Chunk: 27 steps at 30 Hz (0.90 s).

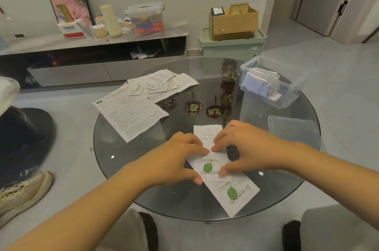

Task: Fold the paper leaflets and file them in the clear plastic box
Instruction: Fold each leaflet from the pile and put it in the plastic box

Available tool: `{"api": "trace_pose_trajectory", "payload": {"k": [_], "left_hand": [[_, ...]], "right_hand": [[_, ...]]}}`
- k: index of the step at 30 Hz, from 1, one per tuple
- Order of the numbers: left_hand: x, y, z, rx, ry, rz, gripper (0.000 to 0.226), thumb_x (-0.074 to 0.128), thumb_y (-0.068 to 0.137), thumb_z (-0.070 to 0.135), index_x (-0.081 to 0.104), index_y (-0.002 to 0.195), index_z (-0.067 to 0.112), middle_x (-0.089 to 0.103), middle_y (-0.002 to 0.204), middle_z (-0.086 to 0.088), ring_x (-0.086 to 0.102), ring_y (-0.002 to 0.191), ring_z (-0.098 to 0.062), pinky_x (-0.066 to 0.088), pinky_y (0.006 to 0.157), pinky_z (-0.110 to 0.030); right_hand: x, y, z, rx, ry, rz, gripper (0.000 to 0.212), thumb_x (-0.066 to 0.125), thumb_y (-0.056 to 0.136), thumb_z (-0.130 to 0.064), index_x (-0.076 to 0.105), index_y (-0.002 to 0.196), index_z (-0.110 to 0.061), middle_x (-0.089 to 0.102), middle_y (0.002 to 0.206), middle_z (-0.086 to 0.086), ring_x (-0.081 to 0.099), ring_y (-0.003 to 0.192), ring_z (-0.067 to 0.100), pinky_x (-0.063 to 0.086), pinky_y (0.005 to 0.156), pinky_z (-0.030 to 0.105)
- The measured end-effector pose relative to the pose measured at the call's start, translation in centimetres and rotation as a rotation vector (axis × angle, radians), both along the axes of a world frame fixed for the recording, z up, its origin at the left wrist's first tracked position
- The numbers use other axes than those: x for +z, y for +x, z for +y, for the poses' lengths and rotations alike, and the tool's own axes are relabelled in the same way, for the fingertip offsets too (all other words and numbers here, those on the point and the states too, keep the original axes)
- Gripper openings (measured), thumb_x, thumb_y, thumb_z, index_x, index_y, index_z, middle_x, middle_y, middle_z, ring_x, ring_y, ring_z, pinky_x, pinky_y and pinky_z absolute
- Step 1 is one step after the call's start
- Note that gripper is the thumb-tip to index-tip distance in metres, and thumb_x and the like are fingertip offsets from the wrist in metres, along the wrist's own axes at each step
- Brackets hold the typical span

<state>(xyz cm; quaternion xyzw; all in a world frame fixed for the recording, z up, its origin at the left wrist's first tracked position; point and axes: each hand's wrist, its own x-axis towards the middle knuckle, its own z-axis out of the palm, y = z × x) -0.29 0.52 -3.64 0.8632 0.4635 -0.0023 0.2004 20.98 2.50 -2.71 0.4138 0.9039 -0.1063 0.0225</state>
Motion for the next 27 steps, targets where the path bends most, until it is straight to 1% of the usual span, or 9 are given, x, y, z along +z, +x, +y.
{"api": "trace_pose_trajectory", "payload": {"k": [2, 8, 13, 15, 17, 19, 21, 24, 27], "left_hand": [[-0.2, 0.1, 0.0, 0.018, 0.015, -0.024, 0.063, 0.07, 0.079, 0.046, 0.045, 0.136, 0.037, 0.036, 0.133, 0.019, 0.025, 0.123, -0.002, 0.031, 0.106, -0.025], [-0.6, 0.1, 0.1, 0.05, 0.039, -0.068, 0.056, 0.07, 0.076, 0.051, 0.053, 0.127, 0.037, 0.042, 0.123, 0.021, 0.032, 0.118, -0.003, 0.035, 0.102, -0.027], [-0.2, 0.0, -0.2, 0.035, 0.025, -0.041, 0.064, 0.066, 0.071, 0.064, 0.05, 0.128, 0.039, 0.042, 0.127, 0.02, 0.033, 0.119, -0.002, 0.036, 0.102, -0.026], [0.0, 0.2, -0.2, 0.023, 0.069, -0.02, 0.058, 0.065, 0.073, 0.063, 0.053, 0.124, 0.04, 0.045, 0.125, 0.02, 0.036, 0.116, -0.002, 0.037, 0.1, -0.027], [0.2, 0.4, -0.1, 0.022, 0.102, -0.042, 0.041, 0.063, 0.078, 0.058, 0.06, 0.115, 0.039, 0.051, 0.119, 0.019, 0.042, 0.112, -0.002, 0.04, 0.097, -0.028], [0.4, 0.5, 0.2, 0.05, 0.092, -0.082, 0.025, 0.061, 0.083, 0.051, 0.067, 0.104, 0.038, 0.056, 0.114, 0.018, 0.047, 0.108, -0.002, 0.042, 0.094, -0.03], [0.4, 0.5, 0.5, 0.087, 0.064, -0.117, 0.02, 0.059, 0.086, 0.048, 0.071, 0.097, 0.036, 0.059, 0.109, 0.018, 0.052, 0.103, -0.003, 0.045, 0.09, -0.032], [0.7, 0.8, 0.8, 0.087, 0.042, -0.089, 0.024, 0.063, 0.082, 0.05, 0.069, 0.101, 0.037, 0.056, 0.11, 0.018, 0.052, 0.101, -0.003, 0.046, 0.089, -0.031], [0.9, 0.8, 0.9, 0.06, 0.025, -0.028, 0.041, 0.07, 0.074, 0.055, 0.064, 0.11, 0.036, 0.051, 0.109, 0.018, 0.047, 0.102, -0.002, 0.043, 0.091, -0.028]], "right_hand": [[-0.4, -0.2, -0.6, -0.032, -0.032, 0.01, 0.067, 0.066, 0.07, -0.065, 0.049, 0.129, -0.037, 0.044, 0.133, -0.021, 0.033, 0.118, 0.006, 0.036, 0.098, 0.025], [-1.3, -0.5, -1.3, -0.129, -0.077, 0.189, 0.036, 0.07, 0.073, -0.053, 0.059, 0.105, -0.039, 0.05, 0.126, -0.019, 0.034, 0.115, 0.007, 0.034, 0.098, 0.027], [-1.5, -0.7, -1.4, -0.215, -0.087, 0.246, 0.028, 0.069, 0.076, -0.05, 0.064, 0.099, -0.034, 0.056, 0.123, -0.017, 0.037, 0.113, 0.006, 0.038, 0.094, 0.027], [-1.5, -0.7, -1.2, -0.221, -0.102, 0.264, 0.025, 0.069, 0.076, -0.049, 0.065, 0.095, -0.033, 0.057, 0.121, -0.017, 0.038, 0.112, 0.007, 0.039, 0.094, 0.028], [-1.5, -0.6, -1.1, -0.222, -0.115, 0.293, 0.021, 0.069, 0.077, -0.048, 0.066, 0.09, -0.033, 0.058, 0.118, -0.017, 0.038, 0.111, 0.006, 0.038, 0.093, 0.026], [-1.4, -0.5, -0.9, -0.21, -0.141, 0.3, 0.021, 0.068, 0.076, -0.05, 0.066, 0.09, -0.035, 0.058, 0.117, -0.018, 0.038, 0.11, 0.005, 0.039, 0.093, 0.026], [-1.0, -0.3, -0.7, -0.187, -0.192, 0.293, 0.028, 0.065, 0.075, -0.057, 0.064, 0.096, -0.039, 0.056, 0.118, -0.02, 0.038, 0.112, 0.004, 0.04, 0.095, 0.028], [-0.7, 0.1, -0.5, -0.148, -0.215, 0.182, 0.047, 0.068, 0.069, -0.061, 0.057, 0.11, -0.041, 0.047, 0.123, -0.022, 0.034, 0.114, 0.004, 0.036, 0.099, 0.028], [-1.3, -0.4, -0.5, -0.143, -0.123, 0.168, 0.039, 0.073, 0.068, -0.055, 0.055, 0.1, -0.042, 0.043, 0.121, -0.023, 0.03, 0.11, 0.004, 0.029, 0.099, 0.027]]}}
